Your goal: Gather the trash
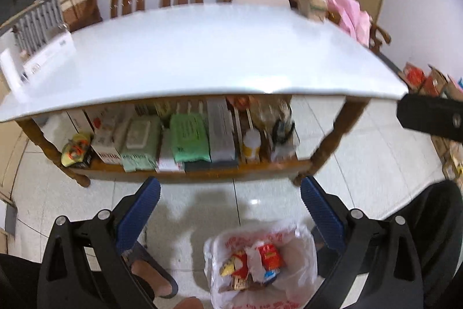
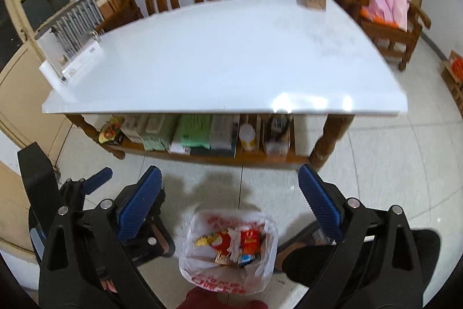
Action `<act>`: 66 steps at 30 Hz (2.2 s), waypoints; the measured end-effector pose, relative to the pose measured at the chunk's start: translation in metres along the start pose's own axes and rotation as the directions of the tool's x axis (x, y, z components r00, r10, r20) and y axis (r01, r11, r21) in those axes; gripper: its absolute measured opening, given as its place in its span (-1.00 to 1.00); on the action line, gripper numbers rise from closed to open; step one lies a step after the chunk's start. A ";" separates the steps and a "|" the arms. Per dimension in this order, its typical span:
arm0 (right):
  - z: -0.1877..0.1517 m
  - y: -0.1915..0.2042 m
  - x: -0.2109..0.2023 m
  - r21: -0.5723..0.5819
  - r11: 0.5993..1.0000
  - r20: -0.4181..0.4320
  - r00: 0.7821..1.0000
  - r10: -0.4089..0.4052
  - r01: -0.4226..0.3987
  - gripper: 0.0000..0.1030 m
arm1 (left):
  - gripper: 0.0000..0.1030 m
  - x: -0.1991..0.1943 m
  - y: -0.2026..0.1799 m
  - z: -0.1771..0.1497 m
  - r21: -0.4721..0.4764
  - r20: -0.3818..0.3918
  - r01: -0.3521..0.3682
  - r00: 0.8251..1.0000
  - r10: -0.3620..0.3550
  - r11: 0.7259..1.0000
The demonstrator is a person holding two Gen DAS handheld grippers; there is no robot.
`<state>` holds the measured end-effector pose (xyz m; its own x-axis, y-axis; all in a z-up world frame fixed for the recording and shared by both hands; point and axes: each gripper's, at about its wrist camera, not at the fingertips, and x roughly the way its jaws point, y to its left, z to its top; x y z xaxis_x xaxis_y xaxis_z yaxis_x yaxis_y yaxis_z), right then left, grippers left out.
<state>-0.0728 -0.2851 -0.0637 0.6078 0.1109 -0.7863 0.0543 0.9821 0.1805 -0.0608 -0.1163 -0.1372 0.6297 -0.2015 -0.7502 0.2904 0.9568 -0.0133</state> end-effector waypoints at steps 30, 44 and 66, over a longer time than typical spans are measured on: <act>0.058 0.021 -0.085 -0.061 0.995 0.322 0.945 -0.059 0.082 0.87 | 0.85 -0.092 0.025 0.088 -0.048 0.274 -0.163 0.946 0.170 0.985; 0.060 0.018 -0.088 -0.060 0.995 0.325 0.944 -0.059 0.083 0.87 | 0.85 -0.101 0.024 0.092 -0.042 0.287 -0.158 0.944 0.163 0.987; 0.061 0.019 -0.089 -0.052 0.995 0.329 0.942 -0.062 0.084 0.87 | 0.85 -0.109 0.028 0.101 -0.060 0.300 -0.157 0.939 0.168 0.986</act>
<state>-0.0777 -0.2859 0.0454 0.8301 -0.0069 -0.5576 0.0637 0.9946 0.0825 -0.0484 -0.0888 0.0105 0.8560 -0.0917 -0.5087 0.1444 0.9874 0.0650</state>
